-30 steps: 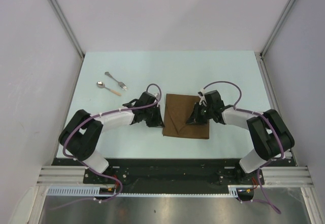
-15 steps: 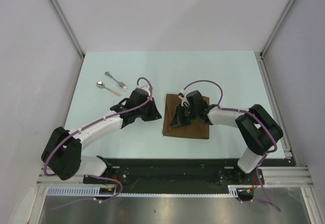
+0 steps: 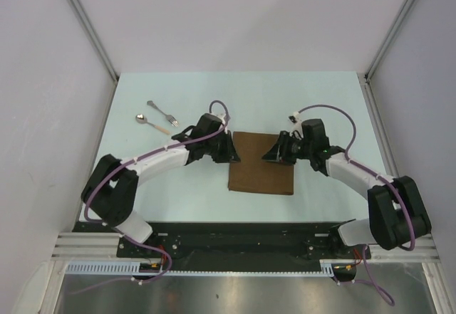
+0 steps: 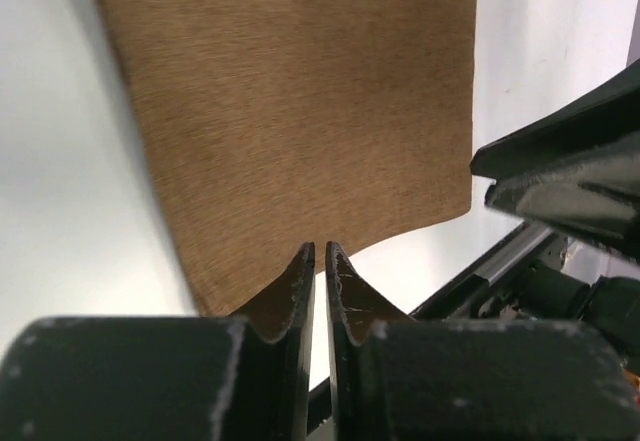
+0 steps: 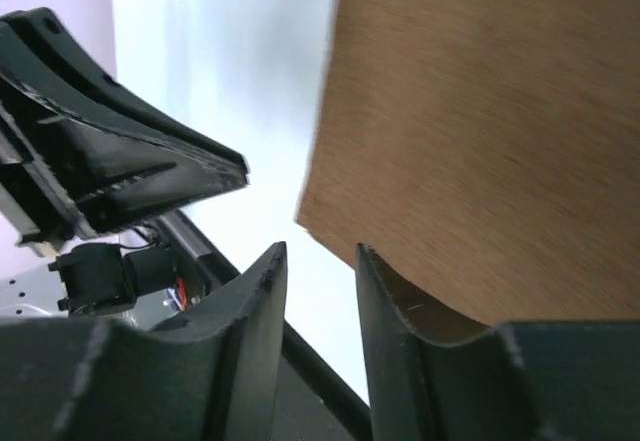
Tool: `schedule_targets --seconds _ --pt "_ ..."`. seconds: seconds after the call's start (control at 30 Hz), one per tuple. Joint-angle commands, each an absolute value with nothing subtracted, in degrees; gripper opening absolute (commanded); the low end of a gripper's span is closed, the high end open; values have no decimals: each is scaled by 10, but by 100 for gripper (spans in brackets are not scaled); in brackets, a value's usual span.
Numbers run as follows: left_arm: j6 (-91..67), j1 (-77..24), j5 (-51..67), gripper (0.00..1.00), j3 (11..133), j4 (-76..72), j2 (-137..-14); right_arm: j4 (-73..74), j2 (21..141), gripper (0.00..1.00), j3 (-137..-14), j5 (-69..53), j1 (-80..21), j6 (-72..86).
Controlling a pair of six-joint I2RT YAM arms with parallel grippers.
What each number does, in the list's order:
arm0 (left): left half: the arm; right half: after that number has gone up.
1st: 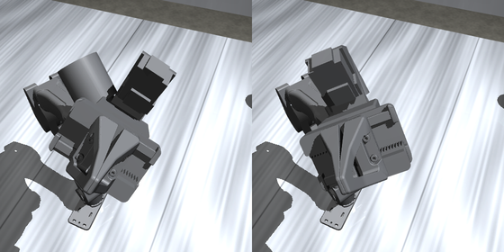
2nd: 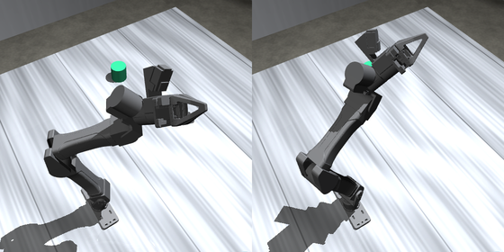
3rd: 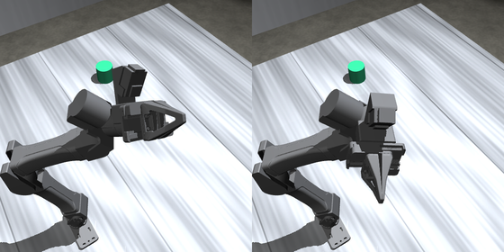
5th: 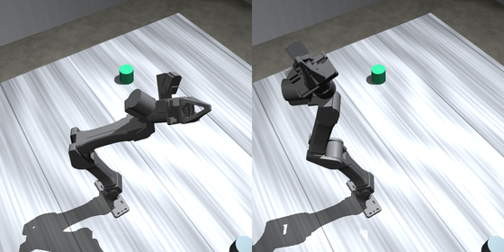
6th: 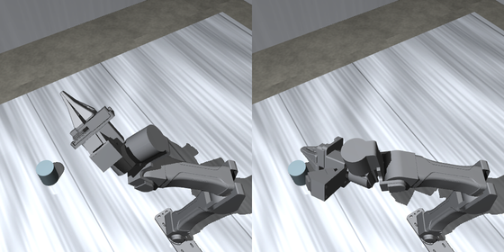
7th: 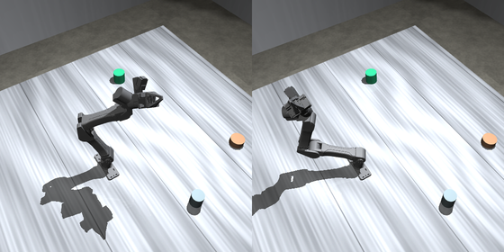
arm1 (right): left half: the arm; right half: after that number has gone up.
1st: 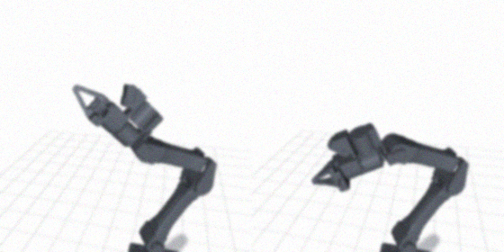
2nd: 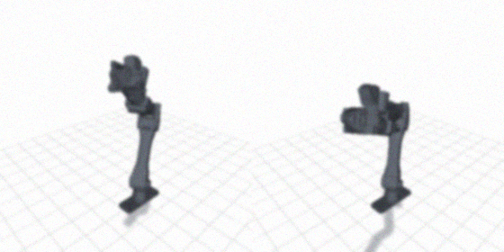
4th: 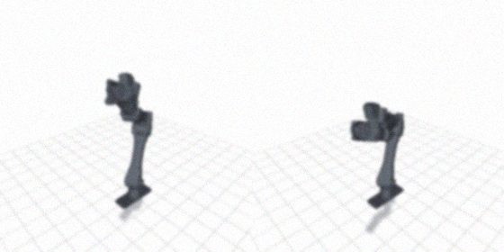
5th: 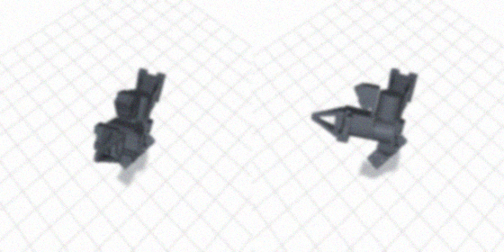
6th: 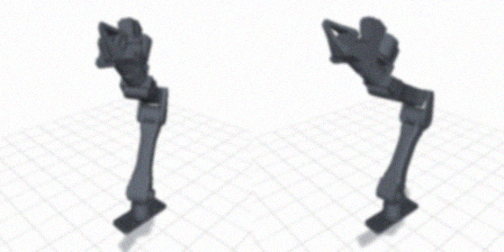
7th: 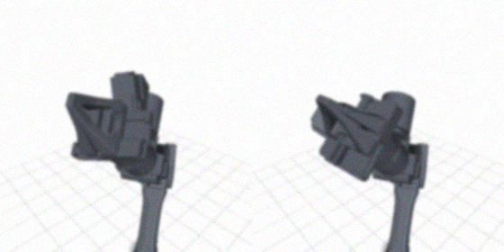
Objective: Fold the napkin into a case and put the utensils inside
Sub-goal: Fold the rectangle-folded napkin at the center of the board, then smooth out the square-folded napkin at the center of the board.
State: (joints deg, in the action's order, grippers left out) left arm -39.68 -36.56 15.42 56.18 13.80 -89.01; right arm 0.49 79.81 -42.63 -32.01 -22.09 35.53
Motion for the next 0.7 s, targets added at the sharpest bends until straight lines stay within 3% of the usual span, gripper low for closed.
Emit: schedule_targets --seconds 0.0,0.3,0.67 --pt "-419 -380 204 10 578 120 -941 57 748 28 -366 -353 -155 343" --pt "-428 -377 179 6 481 75 -962 87 719 11 -273 -386 -95 316" --pt "-430 -388 174 5 446 59 -973 118 687 8 -223 -288 -47 328"
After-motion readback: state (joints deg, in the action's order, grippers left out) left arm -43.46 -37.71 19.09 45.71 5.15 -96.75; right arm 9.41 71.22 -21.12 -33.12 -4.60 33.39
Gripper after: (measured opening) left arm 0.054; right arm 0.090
